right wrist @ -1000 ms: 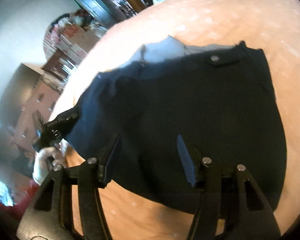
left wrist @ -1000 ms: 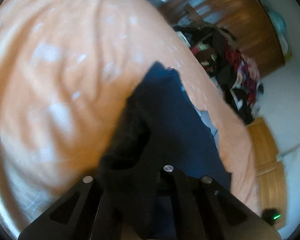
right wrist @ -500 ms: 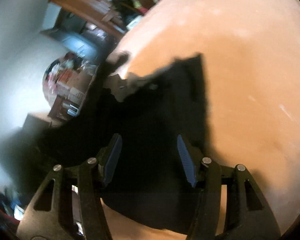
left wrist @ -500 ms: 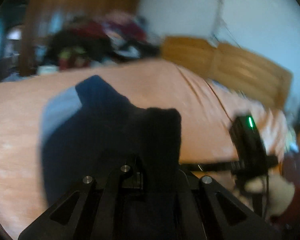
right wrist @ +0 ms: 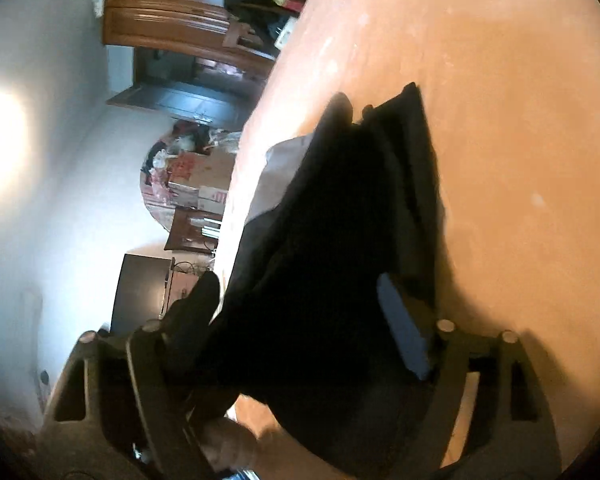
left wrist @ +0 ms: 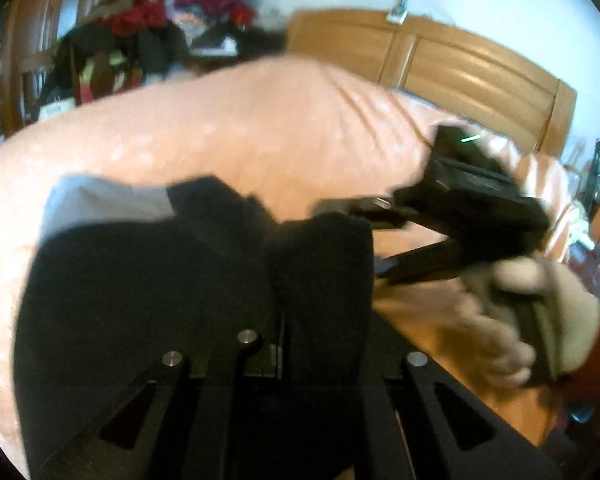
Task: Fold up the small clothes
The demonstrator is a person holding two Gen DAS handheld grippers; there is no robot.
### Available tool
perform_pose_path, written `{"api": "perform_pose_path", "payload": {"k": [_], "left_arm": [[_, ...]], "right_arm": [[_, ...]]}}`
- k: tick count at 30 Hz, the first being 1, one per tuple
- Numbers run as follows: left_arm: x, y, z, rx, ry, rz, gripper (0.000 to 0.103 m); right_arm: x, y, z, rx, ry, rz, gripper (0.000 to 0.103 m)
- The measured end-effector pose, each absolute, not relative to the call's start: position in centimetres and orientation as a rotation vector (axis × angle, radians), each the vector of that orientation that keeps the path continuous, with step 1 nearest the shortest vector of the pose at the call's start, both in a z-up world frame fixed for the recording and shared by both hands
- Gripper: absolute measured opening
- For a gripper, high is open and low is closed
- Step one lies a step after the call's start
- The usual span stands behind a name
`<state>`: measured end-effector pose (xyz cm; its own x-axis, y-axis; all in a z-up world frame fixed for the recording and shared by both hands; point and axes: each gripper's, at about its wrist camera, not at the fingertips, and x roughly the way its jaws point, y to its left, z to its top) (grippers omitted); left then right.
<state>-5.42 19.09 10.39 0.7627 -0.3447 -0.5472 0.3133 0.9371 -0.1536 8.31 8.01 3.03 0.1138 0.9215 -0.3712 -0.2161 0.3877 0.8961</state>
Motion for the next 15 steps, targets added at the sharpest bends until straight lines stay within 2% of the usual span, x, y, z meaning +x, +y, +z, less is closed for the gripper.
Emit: {"api": "perform_pose_path", "payload": {"k": [5,6,8,9,10,15], "left_arm": [[-4.9,18.0,11.0,-0.037,0.61,-0.362,0.004],[-4.5,18.1,10.5,-0.037,0.635,-0.365,0.004],[-4.3,17.8,9.1,-0.023,0.682,-0.375,0.004],[-4.2,17.3,8.4,-0.008,0.707,-0.381,0.004],[-4.3,16.8,7.5,0.006,0.721,-0.383,0.004],[-3.4,15.8,6.4,0.008,0.731,-0.411,0.006]], "right_arm": [[13.0,10.9,2.3,0.812,1.208,1.01,0.086],[13.7,10.9,2.1,0.826,1.197,0.994,0.084],[14.3,11.0,2.1,0.778,1.176,0.967,0.05],[14.5,11.1,1.8,0.732,1.188,0.936,0.011],[14.6,11.0,1.3,0.712,1.206,0.912,0.005],[14.5,9.4,0.9,0.712,1.186,0.891,0.004]]}}
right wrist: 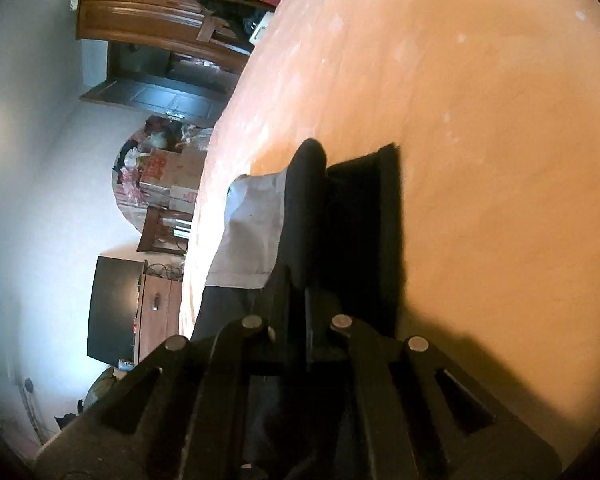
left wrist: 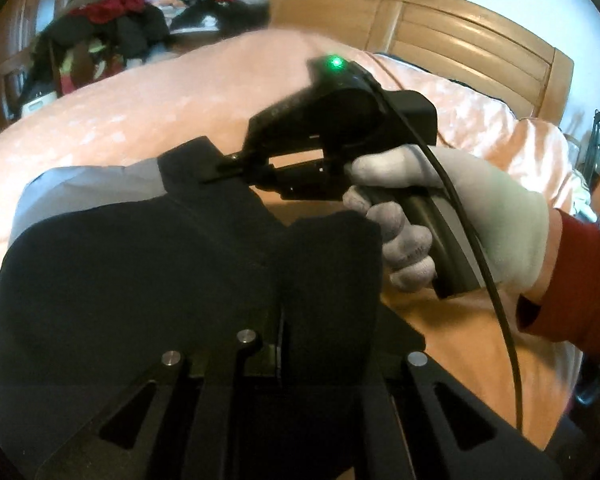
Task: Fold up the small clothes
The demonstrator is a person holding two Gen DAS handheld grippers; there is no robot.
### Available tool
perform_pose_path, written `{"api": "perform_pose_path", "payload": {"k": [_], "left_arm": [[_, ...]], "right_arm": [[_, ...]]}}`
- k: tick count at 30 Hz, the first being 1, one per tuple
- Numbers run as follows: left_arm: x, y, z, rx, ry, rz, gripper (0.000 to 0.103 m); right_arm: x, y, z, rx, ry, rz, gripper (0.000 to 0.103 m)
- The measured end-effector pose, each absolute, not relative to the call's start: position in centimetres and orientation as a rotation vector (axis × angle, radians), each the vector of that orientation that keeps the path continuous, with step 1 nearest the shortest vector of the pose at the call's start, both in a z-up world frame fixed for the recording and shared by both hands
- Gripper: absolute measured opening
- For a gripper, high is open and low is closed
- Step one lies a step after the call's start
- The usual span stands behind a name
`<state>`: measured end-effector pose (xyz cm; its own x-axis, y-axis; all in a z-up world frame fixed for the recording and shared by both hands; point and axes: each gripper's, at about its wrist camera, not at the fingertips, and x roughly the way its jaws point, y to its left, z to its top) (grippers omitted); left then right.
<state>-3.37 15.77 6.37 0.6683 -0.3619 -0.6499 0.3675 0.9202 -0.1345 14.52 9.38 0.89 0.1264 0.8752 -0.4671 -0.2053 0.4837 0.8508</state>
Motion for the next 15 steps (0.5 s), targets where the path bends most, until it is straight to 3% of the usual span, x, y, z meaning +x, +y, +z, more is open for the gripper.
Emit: {"api": "perform_pose_path", "payload": {"k": [5,8,10,12,15], "left_arm": [[-1.2,14.9,3.7,0.03,0.829,-0.426,0.017],[-1.3,14.9,3.7,0.039,0.84,-0.438,0.023],[-2.5,15.1,4.5,0.056,0.827,-0.441,0.025],[-4.9,15.9,6.0,0.05,0.792,-0.448,0.026],[-8.5,17.2,8.1,0.01,0.729,-0.456,0.029]], "right_arm": [[14.8,8.8,-0.8,0.73,1.208,0.851,0.004],[14.2,8.4,-1.3,0.773,1.262,0.89,0.017],[12.3,7.7,-0.2,0.738,1.273,0.92,0.039],[10.0,7.1,0.9,0.711,1.279,0.967,0.052],[7.4,6.6,1.6,0.647,1.305,0.977,0.058]]}}
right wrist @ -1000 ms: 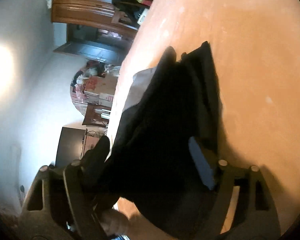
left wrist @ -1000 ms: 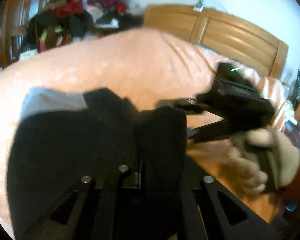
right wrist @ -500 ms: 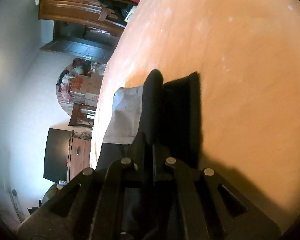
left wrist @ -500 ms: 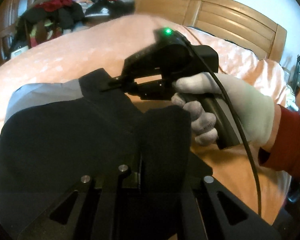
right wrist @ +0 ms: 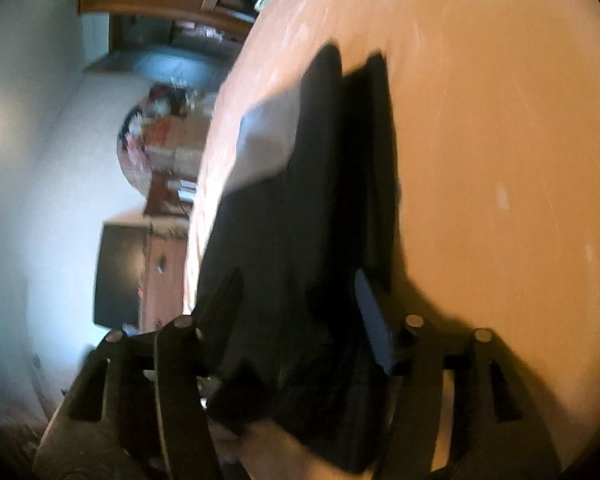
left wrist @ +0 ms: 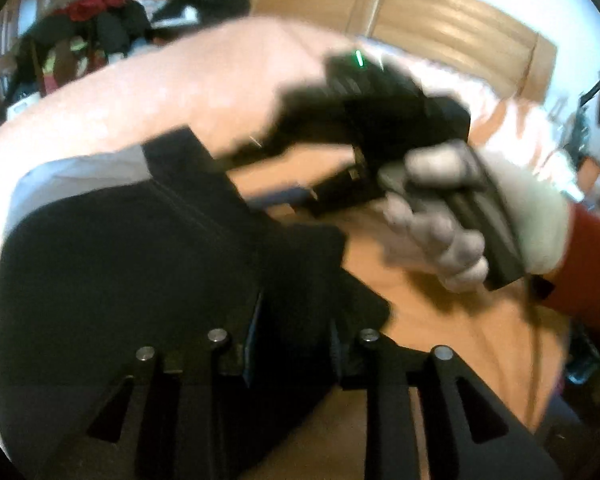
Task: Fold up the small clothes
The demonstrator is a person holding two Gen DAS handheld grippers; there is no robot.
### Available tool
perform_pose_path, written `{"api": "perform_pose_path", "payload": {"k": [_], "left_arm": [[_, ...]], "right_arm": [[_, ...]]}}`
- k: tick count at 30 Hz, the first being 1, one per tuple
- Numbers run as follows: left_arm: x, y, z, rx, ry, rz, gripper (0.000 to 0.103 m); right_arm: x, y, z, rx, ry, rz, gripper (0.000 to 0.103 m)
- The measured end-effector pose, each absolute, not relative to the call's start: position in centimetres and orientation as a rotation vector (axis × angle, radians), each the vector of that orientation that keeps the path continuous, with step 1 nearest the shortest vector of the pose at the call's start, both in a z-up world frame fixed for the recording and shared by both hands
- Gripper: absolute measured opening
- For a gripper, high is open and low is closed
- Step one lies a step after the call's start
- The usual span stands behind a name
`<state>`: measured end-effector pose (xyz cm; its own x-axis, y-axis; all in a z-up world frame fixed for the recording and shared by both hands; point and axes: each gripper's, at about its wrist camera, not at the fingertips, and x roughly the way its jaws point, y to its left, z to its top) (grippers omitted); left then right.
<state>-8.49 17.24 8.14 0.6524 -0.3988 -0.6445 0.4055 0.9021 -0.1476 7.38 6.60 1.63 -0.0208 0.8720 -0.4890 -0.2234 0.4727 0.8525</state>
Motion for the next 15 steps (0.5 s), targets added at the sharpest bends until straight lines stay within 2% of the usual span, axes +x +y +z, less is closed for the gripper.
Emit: {"api": "perform_pose_path", "payload": {"k": [5,9,13,14,15], "left_arm": [[-15.5,22.3,10.8,-0.028,0.654,-0.37,0.034],[-18.9,27.7,9.7,-0.072,0.702,-0.226,0.034],[-19.4,30.8,7.9,-0.099,0.755,-0.132,0.034],[-19.3,31.0,7.6,-0.101,0.764,-0.123,0.034],[-19.1,31.4,7.1,-0.105,0.775,-0.113,0.034]], "right_arm": [[3.7,5.9,1.9,0.641,1.336,0.997,0.061],[3.7,6.6,1.7,0.654,1.348,0.995,0.07],[3.3,7.5,1.4,0.652,1.381,0.995,0.071],[2.9,7.6,1.4,0.642,1.384,0.993,0.07],[2.8,7.4,1.5,0.616,1.361,0.961,0.058]]}}
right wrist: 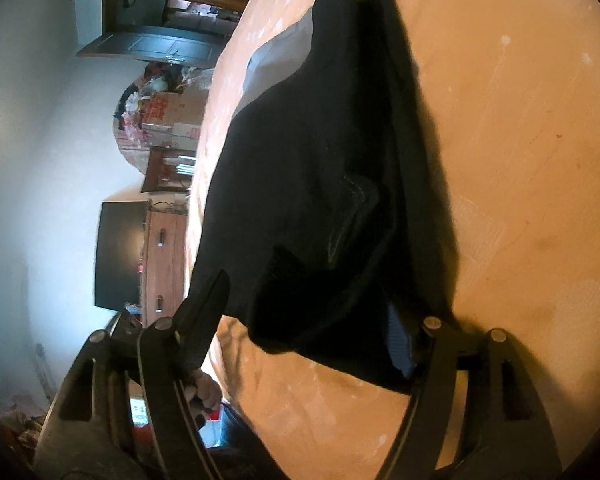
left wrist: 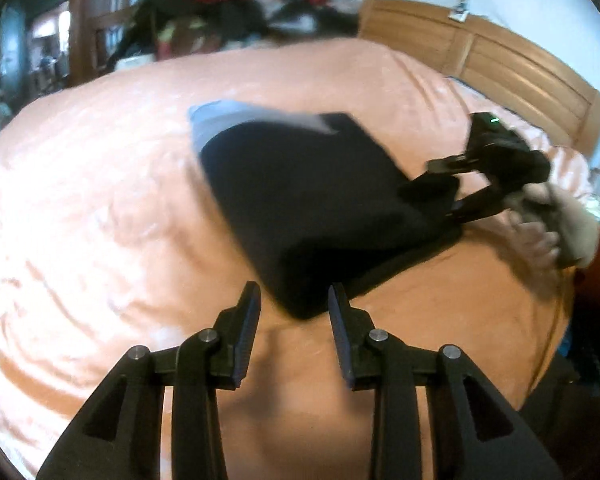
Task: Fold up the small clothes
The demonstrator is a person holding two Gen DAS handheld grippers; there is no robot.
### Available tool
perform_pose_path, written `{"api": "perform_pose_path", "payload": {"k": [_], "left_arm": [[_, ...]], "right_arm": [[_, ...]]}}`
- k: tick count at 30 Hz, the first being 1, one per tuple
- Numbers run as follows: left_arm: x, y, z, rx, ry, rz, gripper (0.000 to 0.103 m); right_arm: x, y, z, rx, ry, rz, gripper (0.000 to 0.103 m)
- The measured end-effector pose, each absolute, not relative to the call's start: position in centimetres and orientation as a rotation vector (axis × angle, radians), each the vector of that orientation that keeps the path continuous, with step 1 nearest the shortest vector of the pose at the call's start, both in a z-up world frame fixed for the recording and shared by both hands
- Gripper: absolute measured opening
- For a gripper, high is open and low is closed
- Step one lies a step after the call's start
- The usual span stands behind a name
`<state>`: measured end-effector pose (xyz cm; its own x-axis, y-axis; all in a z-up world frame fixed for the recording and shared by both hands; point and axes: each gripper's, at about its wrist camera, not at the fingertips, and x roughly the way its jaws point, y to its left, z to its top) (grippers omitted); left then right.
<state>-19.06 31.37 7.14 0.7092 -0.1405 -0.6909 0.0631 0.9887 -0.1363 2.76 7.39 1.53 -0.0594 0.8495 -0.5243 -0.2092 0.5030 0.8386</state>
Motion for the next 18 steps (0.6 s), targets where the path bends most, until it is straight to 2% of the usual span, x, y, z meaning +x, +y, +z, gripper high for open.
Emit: {"api": "perform_pose_path", "payload": {"k": [1,2,5,6,8,13,18], "left_arm": [[-18.8,31.6,6.7,-0.108,0.778,-0.113,0.034],[-18.5,31.7,6.3,-0.105,0.782,-0.118,0.034],[-17.0,31.1,5.6,-0.081,0.795,-0.123,0.035],[-16.7,30.9,5.7,-0.067,0.799,-0.136,0.04],[-16.7,30.4,5.8,-0.037,0.796,-0.146,0.042],[-18.9,31.7,8.5,-0.036,0.716,-0.132,0.029],[-16.9,33.0,12.6,-0.047,0.574,-0.132,0.026]], "right_arm": [[2.6,7.6,1.6,0.579,1.35,0.946,0.023],[2.6,7.6,1.4,0.554,1.348,0.943,0.006],[2.3,5.7,-0.5,0.531,1.338,0.891,0.002],[2.5,5.0,-1.0,0.565,1.332,0.881,0.001],[2.6,4.2,-1.6,0.605,1.319,0.887,0.001],[2.9,4.3,-1.6,0.569,1.303,0.903,0.001],[2.2,4.3,-1.5,0.555,1.292,0.903,0.001]]}}
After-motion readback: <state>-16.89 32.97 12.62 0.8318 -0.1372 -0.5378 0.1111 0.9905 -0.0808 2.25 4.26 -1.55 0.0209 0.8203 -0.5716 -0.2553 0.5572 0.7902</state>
